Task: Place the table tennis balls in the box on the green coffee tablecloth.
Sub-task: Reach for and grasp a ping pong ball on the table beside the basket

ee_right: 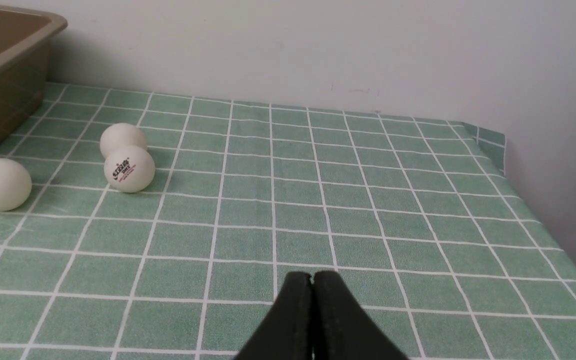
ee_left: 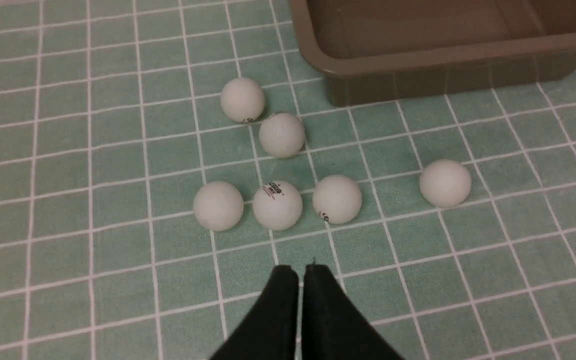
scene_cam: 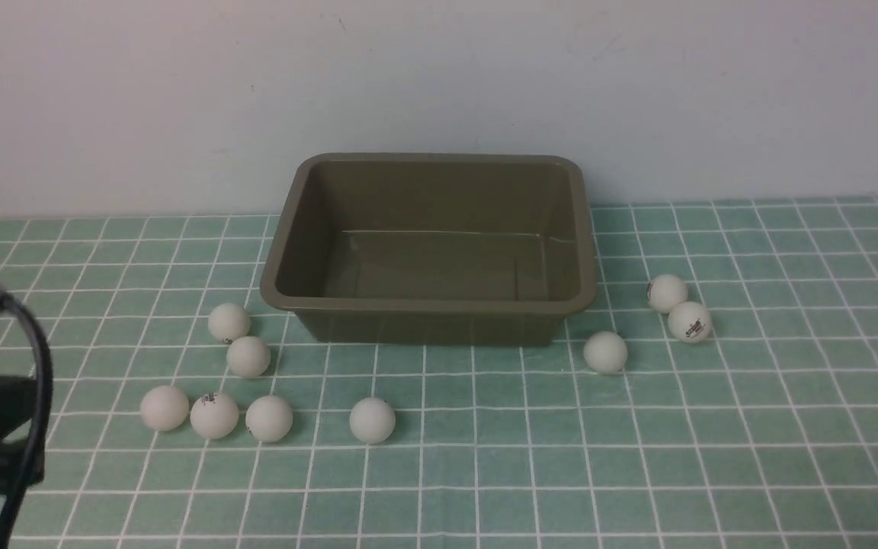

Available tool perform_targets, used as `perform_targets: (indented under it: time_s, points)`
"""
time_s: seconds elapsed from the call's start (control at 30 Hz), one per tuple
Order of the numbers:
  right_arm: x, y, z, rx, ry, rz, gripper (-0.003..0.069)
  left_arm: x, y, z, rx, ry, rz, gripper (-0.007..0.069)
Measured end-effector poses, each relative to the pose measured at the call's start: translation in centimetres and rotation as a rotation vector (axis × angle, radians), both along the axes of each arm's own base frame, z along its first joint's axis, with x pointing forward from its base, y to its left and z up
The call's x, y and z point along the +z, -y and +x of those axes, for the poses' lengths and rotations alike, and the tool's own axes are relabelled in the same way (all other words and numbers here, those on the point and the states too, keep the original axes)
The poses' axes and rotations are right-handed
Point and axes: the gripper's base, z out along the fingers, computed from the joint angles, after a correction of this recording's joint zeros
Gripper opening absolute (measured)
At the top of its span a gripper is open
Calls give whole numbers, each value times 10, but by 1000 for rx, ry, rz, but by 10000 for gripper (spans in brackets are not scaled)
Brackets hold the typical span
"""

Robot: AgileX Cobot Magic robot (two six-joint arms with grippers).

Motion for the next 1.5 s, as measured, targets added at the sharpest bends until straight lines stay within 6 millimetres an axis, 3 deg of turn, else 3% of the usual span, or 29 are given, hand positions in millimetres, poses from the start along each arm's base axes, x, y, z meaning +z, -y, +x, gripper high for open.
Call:
perform_targets:
  time_s: [0.23, 0.37, 0.5, 0.63, 0.77, 1.03, 1.2, 1.5]
  points:
    - [0, 0, 0, 0, 0, 0, -18, 18, -1, 42, -22, -90, 1, 23]
    - [0, 0, 0, 0, 0, 0, -18, 13, -4, 83, -30, -200, 10, 51]
    - [0, 0, 0, 0, 0, 0, -18, -7, -7, 113, -32, -304, 23, 52]
    - [0, 0, 0, 0, 0, 0, -18, -39, -12, 135, -38, -431, 66, 76]
    - [0, 0, 0, 0, 0, 0, -18, -57, -14, 145, -42, -497, 78, 118]
    - [0, 0, 0, 0, 0, 0, -18, -86, -16, 166, -47, -521, 92, 337]
    - [0, 0, 0, 0, 0, 0, -18, -104, -18, 180, -30, -511, 93, 430]
    - [0, 0, 0, 0, 0, 0, -18, -140, -20, 197, -10, -545, 93, 440]
